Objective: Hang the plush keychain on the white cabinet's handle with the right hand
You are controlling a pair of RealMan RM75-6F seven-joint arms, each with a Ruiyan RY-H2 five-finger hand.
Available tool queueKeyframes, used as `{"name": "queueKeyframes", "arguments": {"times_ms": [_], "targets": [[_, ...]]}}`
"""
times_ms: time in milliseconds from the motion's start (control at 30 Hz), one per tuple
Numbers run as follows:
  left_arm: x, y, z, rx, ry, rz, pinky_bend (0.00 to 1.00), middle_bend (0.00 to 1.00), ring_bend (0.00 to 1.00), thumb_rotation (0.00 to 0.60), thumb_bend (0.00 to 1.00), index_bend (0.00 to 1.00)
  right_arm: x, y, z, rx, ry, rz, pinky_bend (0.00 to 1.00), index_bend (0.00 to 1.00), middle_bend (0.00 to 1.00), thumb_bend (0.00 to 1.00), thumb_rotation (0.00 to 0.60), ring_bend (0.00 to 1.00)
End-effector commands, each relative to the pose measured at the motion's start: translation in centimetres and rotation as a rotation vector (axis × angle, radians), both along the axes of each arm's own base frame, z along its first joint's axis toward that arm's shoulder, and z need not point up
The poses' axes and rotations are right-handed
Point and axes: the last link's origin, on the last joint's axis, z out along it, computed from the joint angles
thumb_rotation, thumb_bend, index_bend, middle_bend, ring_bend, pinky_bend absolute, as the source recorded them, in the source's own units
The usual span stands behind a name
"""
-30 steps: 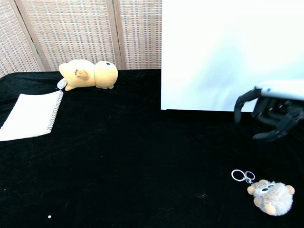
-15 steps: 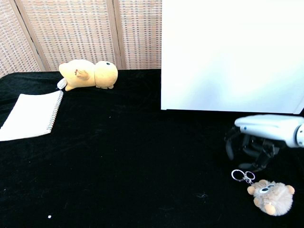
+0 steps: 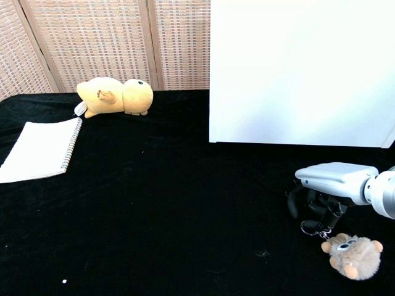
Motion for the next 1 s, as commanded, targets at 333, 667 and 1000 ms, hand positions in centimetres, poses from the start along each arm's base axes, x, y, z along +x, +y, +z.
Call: {"name": "queueKeyframes", "arguments": {"times_ms": [333, 667, 1000], "targets": [[0.0, 0.0, -0.1, -0.008, 0.000, 0.002, 0.00, 0.00, 0.00, 0.600, 0.00, 0.00, -0.4, -0.3, -0.7, -0.042, 0.047, 0.030, 1.00, 0.54, 0.91, 0.57, 0.600, 0.85], [0.0, 0.1, -0.1, -0.011, 0.000, 0.004, 0.00, 0.00, 0.00, 0.600, 0.00, 0.00, -0.4, -0.3, -1.0, -0.055, 0.044, 0.023, 1.00, 0.55, 0.91, 0.57, 0.600, 0.85], [0.0, 0.0, -0.2, -0.019, 0.002, 0.005, 0.00, 0.00, 0.00, 0.600, 0.00, 0.00, -0.4, 0.2, -1.5, -0.060, 0.069, 0.054, 1.00, 0.55, 0.91, 0.57, 0.600, 0.86]]}}
